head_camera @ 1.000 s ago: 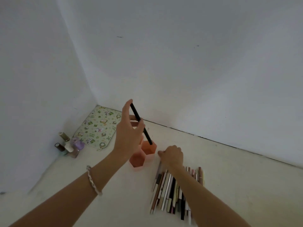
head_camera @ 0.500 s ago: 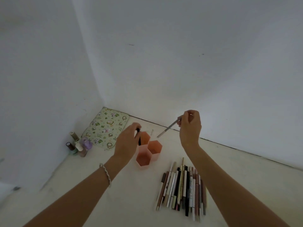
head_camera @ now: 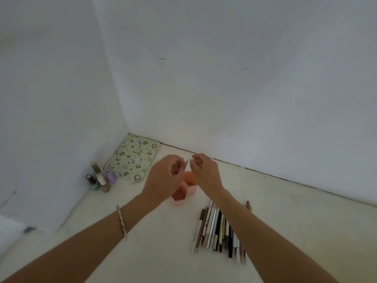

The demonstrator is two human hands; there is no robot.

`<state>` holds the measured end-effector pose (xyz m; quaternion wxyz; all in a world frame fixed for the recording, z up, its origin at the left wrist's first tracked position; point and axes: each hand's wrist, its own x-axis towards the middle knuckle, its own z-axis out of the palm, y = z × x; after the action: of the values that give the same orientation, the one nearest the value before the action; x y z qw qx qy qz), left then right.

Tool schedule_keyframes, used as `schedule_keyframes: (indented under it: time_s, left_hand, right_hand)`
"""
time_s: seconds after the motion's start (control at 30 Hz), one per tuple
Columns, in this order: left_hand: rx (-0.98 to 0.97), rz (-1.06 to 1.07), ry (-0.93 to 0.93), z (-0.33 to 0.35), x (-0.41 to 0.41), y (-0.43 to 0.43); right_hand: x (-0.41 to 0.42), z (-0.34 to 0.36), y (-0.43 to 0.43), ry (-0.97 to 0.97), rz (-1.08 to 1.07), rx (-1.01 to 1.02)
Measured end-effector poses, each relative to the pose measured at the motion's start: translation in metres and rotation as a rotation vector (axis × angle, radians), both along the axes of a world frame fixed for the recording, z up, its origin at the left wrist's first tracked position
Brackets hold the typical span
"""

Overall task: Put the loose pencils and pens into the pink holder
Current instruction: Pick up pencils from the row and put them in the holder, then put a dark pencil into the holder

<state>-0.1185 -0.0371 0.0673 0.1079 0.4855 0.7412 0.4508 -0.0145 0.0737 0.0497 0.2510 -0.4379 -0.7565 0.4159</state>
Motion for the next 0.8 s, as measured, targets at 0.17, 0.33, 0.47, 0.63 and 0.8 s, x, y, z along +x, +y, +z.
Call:
schedule_keyframes:
  time_s: [0.17, 0.33, 0.47, 0.63, 0.8]
  left_hand:
    - [-0.457, -0.354, 0.104, -0.041, 0.061, -0.001]
    - [-0.841, -0.308, 0.140, -0.085, 0.099, 0.012]
    - [-0.891, -0.141, 0.152, -0.095, 0.111, 0.020]
    - [-0.900, -0.069, 0.091, -0.097, 0.116, 0.024]
    - [-0.650, -0.035, 0.063, -0.070, 0.105, 0.034]
  right_hand:
    - [0.037, 0.007, 0.015, 0.025, -0.085, -0.049]
    - [0.078, 0.002, 0.028, -0.024, -0.130, -0.085]
    - [0.102, -0.006, 0.031, -0.049, -0.143, -0.127]
    - [0.108, -0.022, 0.031, -0.084, -0.120, -0.148]
    - [0.095, -0.045, 0.036, -0.181, -0.091, -0.116]
